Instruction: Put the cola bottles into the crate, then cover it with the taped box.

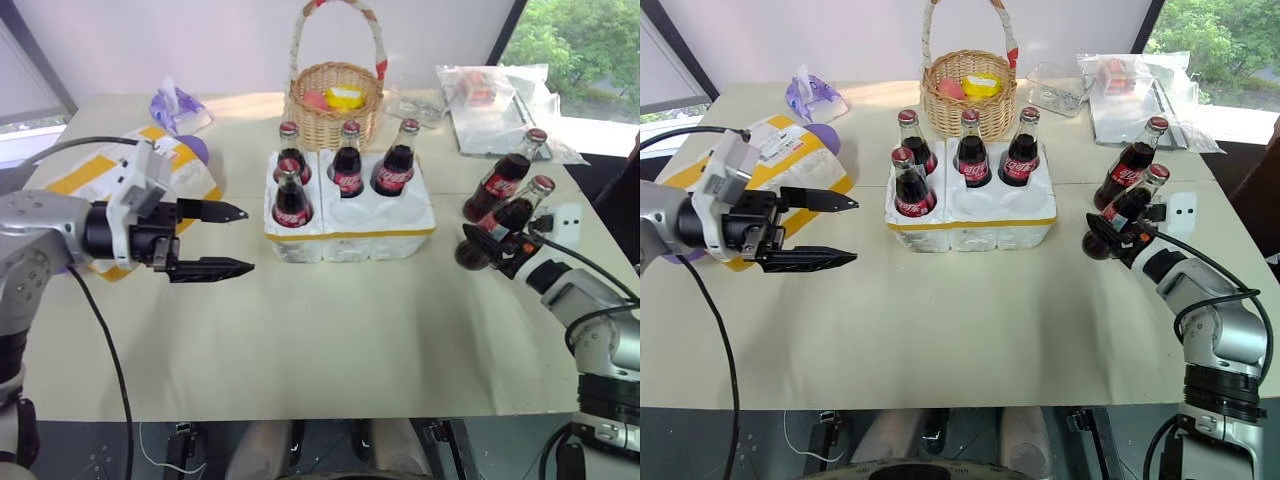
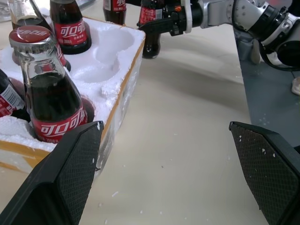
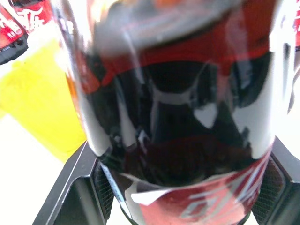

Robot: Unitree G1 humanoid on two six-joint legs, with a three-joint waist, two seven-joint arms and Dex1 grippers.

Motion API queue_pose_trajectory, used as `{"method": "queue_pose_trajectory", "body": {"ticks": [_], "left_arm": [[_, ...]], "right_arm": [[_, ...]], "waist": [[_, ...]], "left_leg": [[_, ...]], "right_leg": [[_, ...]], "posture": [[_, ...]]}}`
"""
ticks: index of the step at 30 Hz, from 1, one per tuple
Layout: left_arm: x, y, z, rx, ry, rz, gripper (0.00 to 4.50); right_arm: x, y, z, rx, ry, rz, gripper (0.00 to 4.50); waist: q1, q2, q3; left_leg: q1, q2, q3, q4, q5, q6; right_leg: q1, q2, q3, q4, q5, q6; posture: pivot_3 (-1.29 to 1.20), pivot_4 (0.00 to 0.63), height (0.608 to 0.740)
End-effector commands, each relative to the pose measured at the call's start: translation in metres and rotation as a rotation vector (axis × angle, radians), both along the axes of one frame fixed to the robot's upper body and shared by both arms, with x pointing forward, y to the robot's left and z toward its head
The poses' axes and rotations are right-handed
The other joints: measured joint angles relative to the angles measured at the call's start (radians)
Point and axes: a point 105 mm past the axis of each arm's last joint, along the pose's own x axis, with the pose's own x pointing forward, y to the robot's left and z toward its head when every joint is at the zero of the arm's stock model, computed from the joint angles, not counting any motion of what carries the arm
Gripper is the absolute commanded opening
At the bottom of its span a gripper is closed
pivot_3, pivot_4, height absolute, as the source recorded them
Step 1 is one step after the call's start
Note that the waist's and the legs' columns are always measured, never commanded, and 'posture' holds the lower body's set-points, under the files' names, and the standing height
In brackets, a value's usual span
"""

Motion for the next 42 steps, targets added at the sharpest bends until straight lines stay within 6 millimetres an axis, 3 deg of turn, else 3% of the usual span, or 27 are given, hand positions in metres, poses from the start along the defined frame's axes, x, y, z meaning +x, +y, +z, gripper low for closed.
{"method": "queue_pose_trajectory", "body": {"ticks": [1, 4, 7, 12, 15, 24, 31, 35, 39, 42], "left_arm": [[-0.002, -0.003, 0.007, -0.006, -0.043, -0.017, 4.5], [-0.001, -0.002, 0.007, -0.009, -0.041, -0.014, 4.5], [-0.001, -0.002, 0.007, -0.015, -0.041, -0.01, 4.5], [0.0, -0.003, 0.007, -0.023, -0.044, -0.007, 4.5], [0.001, -0.003, 0.008, -0.028, -0.051, 0.001, 4.5], [0.002, -0.005, 0.01, -0.034, -0.066, 0.015, 4.5], [0.001, -0.005, 0.011, -0.035, -0.074, 0.025, 4.5], [0.002, -0.007, 0.012, -0.035, -0.083, 0.027, 4.5], [0.003, -0.008, 0.012, -0.036, -0.088, 0.027, 4.5], [0.004, -0.009, 0.014, -0.036, -0.092, 0.026, 4.5]], "right_arm": [[-0.003, 0.003, 0.044, 0.025, -0.158, 0.036, 2.87], [-0.008, 0.013, 0.086, 0.149, -0.27, 0.109, 2.87], [-0.016, 0.043, 0.121, 0.232, -0.348, 0.267, 2.87], [-0.013, 0.082, 0.148, 0.285, -0.381, 0.405, 2.87], [-0.006, 0.107, 0.152, 0.284, -0.369, 0.478, 2.87], [0.022, 0.168, 0.134, 0.197, -0.284, 0.607, 2.87], [0.02, 0.196, 0.108, -0.019, -0.255, 0.713, 2.87], [0.025, 0.212, 0.072, -0.288, -0.241, 0.73, 2.87], [0.035, 0.217, 0.053, -0.368, -0.213, 0.697, 2.87], [0.04, 0.216, 0.049, -0.344, -0.184, 0.667, 4.23]], "waist": [[0.0, 0.001, 0.001], [-0.002, 0.005, 0.003], [-0.007, 0.008, 0.005], [-0.008, 0.007, 0.005], [-0.008, 0.007, 0.005], [-0.009, 0.007, 0.005], [-0.014, 0.007, 0.005], [-0.024, 0.007, 0.005], [-0.027, 0.005, 0.003], [-0.03, 0.003, 0.002]], "left_leg": [[0.0, 0.0, 0.0, 0.0, 0.0, 0.0], [0.0, 0.0, 0.0, 0.0, 0.0, 0.0], [-0.001, 0.0, 0.001, -0.001, 0.0, 0.0], [0.0, 0.001, 0.0, -0.003, 0.0, 0.0], [-0.001, 0.001, 0.001, -0.003, 0.0, 0.0], [-0.001, 0.001, 0.001, -0.003, 0.0, -0.001], [-0.002, 0.0, 0.001, -0.003, 0.0, -0.001], [-0.002, 0.0, 0.001, -0.003, 0.001, -0.001], [-0.001, 0.0, 0.001, -0.003, 0.002, -0.004], [0.0, 0.0, 0.0, -0.003, 0.002, -0.004]], "right_leg": [[0.0, 0.0, 0.0, 0.0, 0.0, 0.0], [-0.001, 0.0, 0.0, 0.0, 0.0, 0.0], [-0.002, 0.0, 0.001, 0.001, 0.0, 0.0], [-0.003, 0.001, 0.001, 0.001, 0.0, 0.0], [-0.002, 0.0, 0.001, 0.001, 0.0, 0.0], [-0.004, 0.001, 0.001, 0.001, 0.0, 0.0], [-0.005, 0.001, 0.001, 0.002, 0.001, 0.0], [-0.005, 0.002, 0.001, 0.004, 0.0, 0.0], [-0.007, 0.002, 0.001, 0.006, 0.0, 0.0], [-0.006, 0.002, 0.001, 0.007, 0.001, -0.001]], "posture": [[0.0, 0.15, 0.74], [0.0, 0.15, 0.74], [0.0, 0.15, 0.74], [0.0, 0.15, 0.74], [0.0, 0.15, 0.74], [0.0, 0.15, 0.74], [0.0, 0.15, 0.74], [0.0, 0.15, 0.74], [0.0, 0.15, 0.74], [0.0, 0.15, 0.74]]}}
